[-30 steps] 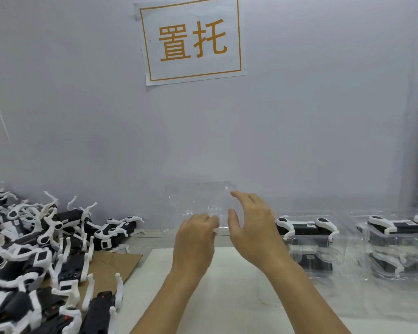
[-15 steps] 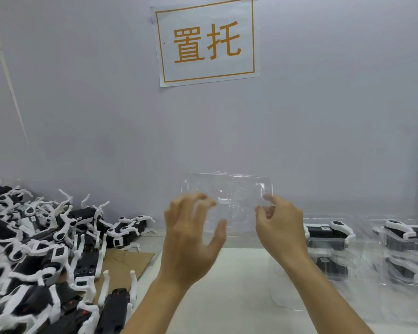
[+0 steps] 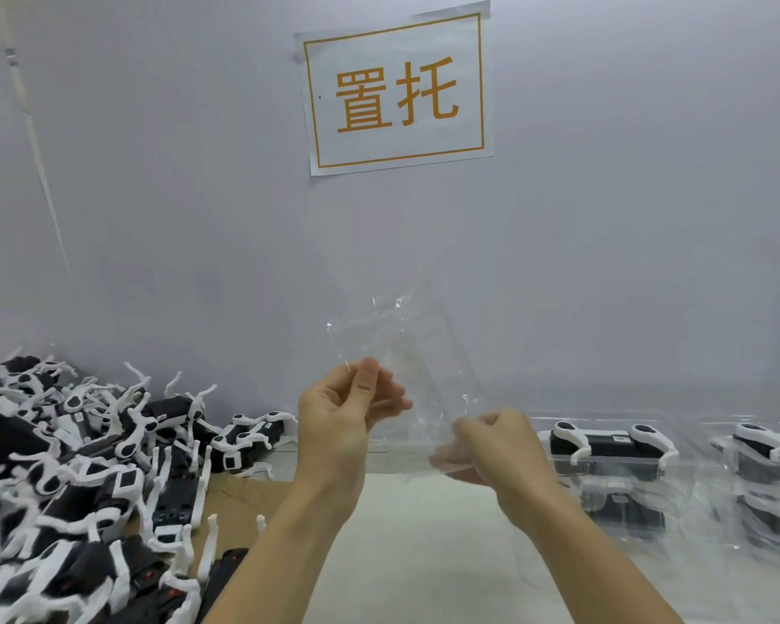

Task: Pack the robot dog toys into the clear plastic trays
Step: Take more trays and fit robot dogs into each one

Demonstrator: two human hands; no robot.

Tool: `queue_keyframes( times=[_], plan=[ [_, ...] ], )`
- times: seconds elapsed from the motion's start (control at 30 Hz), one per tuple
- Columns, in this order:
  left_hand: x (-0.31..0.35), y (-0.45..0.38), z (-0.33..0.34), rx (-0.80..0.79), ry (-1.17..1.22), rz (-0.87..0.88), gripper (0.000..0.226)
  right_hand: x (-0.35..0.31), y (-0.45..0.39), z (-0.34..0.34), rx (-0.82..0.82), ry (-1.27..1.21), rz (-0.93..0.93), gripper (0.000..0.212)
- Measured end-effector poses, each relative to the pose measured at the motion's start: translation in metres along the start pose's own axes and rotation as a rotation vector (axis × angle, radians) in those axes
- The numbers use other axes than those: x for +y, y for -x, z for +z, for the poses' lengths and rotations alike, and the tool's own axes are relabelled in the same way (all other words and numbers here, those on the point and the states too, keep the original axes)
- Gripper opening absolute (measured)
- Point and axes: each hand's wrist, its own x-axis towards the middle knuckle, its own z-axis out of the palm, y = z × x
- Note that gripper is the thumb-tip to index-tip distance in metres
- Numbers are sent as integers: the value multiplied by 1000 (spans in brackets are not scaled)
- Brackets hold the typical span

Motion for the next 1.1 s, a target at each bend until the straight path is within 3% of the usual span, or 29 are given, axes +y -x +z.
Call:
queue_keyframes(
  times=[0.1,0.17,0.23,0.3,0.37,0.67,0.93,1.1],
  plan=[
    [-1,-1,-3,80,-72,24,25,3,2,1,22,317,-67,15],
    [-3,0,-4,93,-128,22,24,-1,5,3,73,499,-200,34],
    [-6,2,-5,81,-175,0,24,-7,11,5,82,347,-403,24],
    [-8,4,-5,42,-209,-30,26,-10,14,8,-46,158,-466,13],
    [-9,6,-5,-6,-225,-57,23,-8,13,9,-126,91,-453,8],
    [-12,6,-3,-112,-302,-155,18,-1,8,8,32,-127,-265,14],
    [-13,3,-10,-63,-272,-171,14,0,6,4,-85,-143,-235,8],
    [-14,-1,-14,24,-290,-156,15,3,6,6,-53,-138,-255,8]
  ],
)
